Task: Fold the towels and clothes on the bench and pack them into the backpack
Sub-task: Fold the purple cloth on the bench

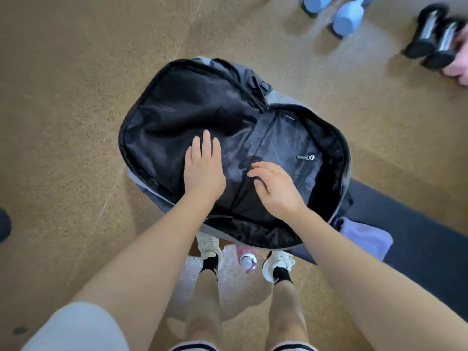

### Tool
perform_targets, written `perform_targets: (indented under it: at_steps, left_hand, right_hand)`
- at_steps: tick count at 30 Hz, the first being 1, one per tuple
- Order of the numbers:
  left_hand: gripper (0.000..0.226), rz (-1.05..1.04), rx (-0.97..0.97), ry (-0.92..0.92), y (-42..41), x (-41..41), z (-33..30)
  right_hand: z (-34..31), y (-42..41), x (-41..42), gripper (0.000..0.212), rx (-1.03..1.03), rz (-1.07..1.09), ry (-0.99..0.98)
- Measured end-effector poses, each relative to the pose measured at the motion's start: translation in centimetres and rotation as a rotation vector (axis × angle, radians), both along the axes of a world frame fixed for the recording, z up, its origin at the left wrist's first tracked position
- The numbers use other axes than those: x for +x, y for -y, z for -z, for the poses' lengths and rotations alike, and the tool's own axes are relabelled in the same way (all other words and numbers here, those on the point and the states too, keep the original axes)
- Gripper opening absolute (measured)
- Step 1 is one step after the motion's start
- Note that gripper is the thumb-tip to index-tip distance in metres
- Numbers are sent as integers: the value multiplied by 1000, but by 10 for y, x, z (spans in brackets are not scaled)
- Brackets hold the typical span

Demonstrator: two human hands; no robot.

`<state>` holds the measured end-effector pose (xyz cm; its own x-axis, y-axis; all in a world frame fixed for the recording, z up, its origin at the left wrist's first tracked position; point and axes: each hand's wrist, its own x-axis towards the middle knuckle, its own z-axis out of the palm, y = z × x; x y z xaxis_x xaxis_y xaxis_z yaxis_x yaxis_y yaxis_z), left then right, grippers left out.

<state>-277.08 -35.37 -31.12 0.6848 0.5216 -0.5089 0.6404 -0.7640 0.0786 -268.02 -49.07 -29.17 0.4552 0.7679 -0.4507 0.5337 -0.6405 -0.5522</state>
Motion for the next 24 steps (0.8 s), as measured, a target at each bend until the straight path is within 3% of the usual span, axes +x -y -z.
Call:
perform_targets:
  at_steps: [4,7,10,14,19,22,24]
  left_hand:
    - [48,180,-221,241,66,26,-26]
    - [36,123,-475,504,127,47,-40]
    - [34,11,-639,676,181,71,-53]
    - [30,52,-643,675,220,90,-43]
    - [25,94,-499,628,235,85,-23]
    - [22,79,-445,642,242,79,-26]
    - [25,68,-431,649,246,76,-28]
  right_hand:
    - [-28,76,22,30,184,294,52]
    - [-27,148,40,21,105,519,68]
    - [-1,220,54,29,-44,598,36]
    - [48,282,67,45,-244,355,-12]
    - [75,299,88,60,-342,-13,151]
    - [73,298,84,59,-405,-142,203]
    - [72,300,76,47,-443,-140,182]
